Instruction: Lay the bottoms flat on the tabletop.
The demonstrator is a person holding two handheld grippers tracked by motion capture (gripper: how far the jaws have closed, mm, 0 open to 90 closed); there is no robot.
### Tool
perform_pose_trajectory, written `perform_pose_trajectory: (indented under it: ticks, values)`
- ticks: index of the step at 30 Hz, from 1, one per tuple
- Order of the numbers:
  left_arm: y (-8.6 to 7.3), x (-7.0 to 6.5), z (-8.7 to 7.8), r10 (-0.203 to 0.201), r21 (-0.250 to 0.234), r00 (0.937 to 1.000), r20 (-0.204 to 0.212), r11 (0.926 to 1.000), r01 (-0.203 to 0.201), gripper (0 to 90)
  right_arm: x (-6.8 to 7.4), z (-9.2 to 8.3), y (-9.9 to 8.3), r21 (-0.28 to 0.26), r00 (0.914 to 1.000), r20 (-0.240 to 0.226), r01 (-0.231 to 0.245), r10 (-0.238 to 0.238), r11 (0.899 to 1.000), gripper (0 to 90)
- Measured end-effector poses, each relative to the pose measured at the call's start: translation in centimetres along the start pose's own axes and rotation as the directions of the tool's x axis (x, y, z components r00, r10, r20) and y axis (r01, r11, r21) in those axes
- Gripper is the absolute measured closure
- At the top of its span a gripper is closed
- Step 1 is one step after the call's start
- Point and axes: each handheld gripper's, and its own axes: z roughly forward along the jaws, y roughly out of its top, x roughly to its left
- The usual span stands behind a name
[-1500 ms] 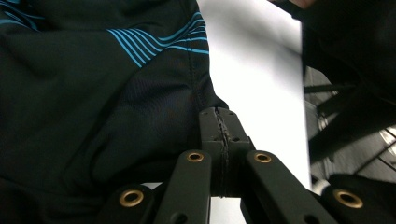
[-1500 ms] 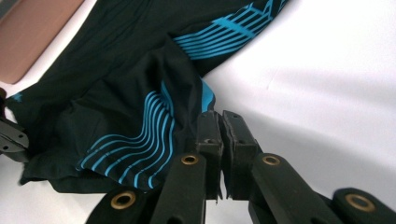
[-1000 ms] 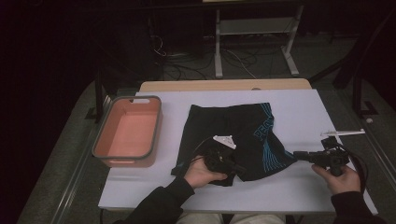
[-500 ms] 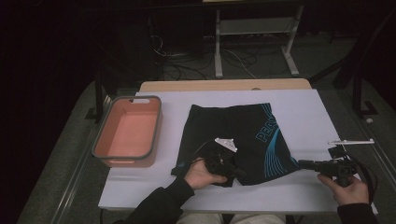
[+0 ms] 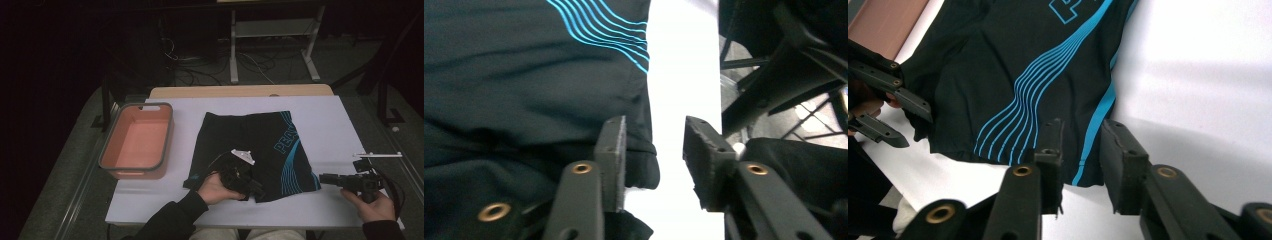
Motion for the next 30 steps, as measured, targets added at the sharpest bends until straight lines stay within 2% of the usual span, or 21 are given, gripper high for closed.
perform_pose_trajectory:
  ticks: [3,11,15,19,23,27,29,30]
  values:
    - [0.0,0.0,0.0,-0.002,-0.007,0.9999,-0.016,1.0000,0.002,55.8,0.2,-0.1,0.1,-0.013,0.9998,0.005,0.018,-0.018,1.000,65.3]
    - [0.0,-0.1,-0.2,0.006,-0.013,0.9995,-0.031,0.9999,-0.007,51.9,0.5,0.1,0.1,-0.012,0.9987,0.016,0.048,-0.048,0.999,59.5]
    - [0.1,-0.1,-0.8,0.005,-0.029,0.9983,-0.058,0.9996,-0.007,47.8,0.9,0.0,0.3,-0.035,0.9956,0.014,0.093,-0.092,0.995,51.1]
    - [0.1,-0.1,-1.6,-0.006,-0.054,0.9966,-0.083,0.9986,0.001,43.9,1.9,-0.1,0.8,-0.070,0.9821,0.026,0.188,-0.187,0.980,37.7]
    - [0.0,-0.1,-2.5,-0.017,-0.077,0.9945,-0.103,0.9970,0.009,40.8,2.7,0.1,1.4,-0.061,0.9717,0.045,0.234,-0.232,0.970,26.7]
    - [-0.1,-0.2,-3.3,-0.026,-0.100,0.9933,-0.113,0.9949,0.015,36.8,3.5,0.3,1.9,-0.079,0.9588,0.078,0.279,-0.273,0.957,13.7]
    - [-0.3,-0.3,-3.8,-0.030,-0.113,0.9926,-0.117,0.9934,0.017,34.1,3.9,0.4,2.1,-0.078,0.9533,0.072,0.298,-0.293,0.951,9.9]
    - [-0.4,-0.3,-4.0,-0.029,-0.116,0.9922,-0.121,0.9931,0.015,33.9,4.1,0.5,2.3,-0.070,0.9520,0.068,0.303,-0.298,0.950,4.7]
